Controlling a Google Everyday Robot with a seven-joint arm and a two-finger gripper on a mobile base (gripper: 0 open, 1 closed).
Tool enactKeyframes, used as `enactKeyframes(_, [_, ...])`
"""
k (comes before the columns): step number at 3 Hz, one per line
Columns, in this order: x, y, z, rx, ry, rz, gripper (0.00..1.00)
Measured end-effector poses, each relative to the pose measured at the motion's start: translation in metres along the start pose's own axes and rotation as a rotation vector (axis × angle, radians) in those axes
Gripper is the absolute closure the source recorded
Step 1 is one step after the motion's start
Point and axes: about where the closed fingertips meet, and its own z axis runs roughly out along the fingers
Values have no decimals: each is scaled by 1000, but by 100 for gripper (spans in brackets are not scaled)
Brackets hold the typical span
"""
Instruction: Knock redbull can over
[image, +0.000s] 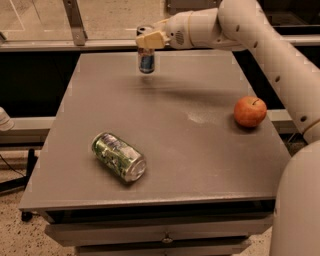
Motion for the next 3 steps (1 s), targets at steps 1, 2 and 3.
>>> enactKeyframes(1, [-8,1,-24,-29,99,-108,100])
enactKeyframes(2, [-1,8,-41,-80,273,-223,100])
enactKeyframes(3, [23,34,-49,-198,459,-314,100])
